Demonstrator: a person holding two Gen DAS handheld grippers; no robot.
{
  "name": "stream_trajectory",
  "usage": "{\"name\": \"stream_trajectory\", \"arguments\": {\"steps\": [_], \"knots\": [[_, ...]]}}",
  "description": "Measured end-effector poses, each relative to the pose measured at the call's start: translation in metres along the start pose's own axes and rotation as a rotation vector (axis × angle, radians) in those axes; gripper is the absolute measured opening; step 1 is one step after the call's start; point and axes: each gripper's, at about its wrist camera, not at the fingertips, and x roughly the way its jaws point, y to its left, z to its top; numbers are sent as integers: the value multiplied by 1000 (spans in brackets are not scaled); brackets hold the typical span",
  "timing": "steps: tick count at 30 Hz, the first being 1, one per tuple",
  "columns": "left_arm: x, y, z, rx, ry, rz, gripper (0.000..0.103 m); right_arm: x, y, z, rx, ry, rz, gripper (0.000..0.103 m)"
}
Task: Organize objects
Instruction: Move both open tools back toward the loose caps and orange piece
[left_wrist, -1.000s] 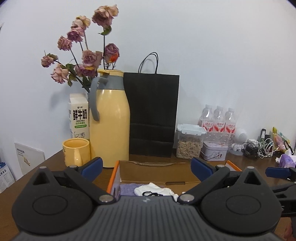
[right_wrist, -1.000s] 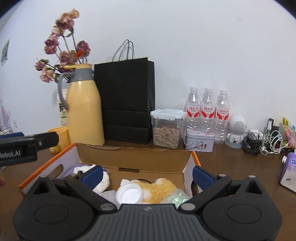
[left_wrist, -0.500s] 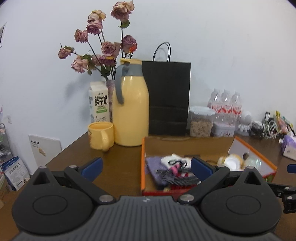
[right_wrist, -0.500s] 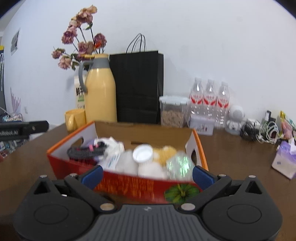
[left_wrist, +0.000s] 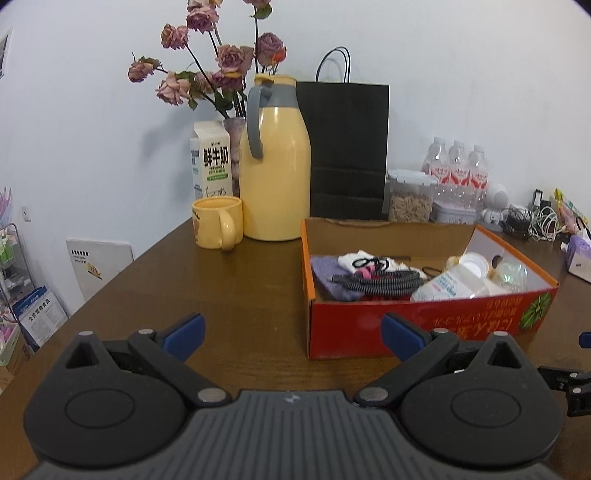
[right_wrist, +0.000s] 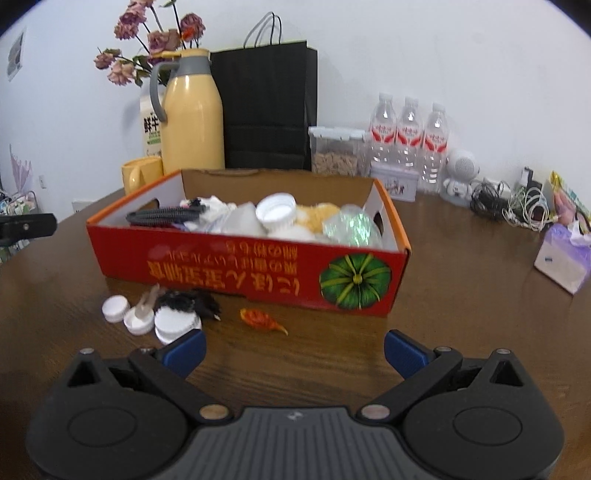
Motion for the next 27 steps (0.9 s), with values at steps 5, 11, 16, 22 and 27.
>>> {"name": "stream_trajectory", "arguments": {"steps": [5,11,16,22,27], "knots": [[2,0,-6,0,22,-7,103,12,4,0,-6,36,3,93],[9,-1,-10,-5,47,-13,103,35,11,10,-8,68,39,77],[14,-1,-12,-14,61,-21,103,53,10,21,63,81,40,72],[20,-4,-15,-25,76,-39,103,69,10,25,115,86,36,61],[26,-9,-18,-17,97,-52,103,68,20,23,55,71,39,43]]}}
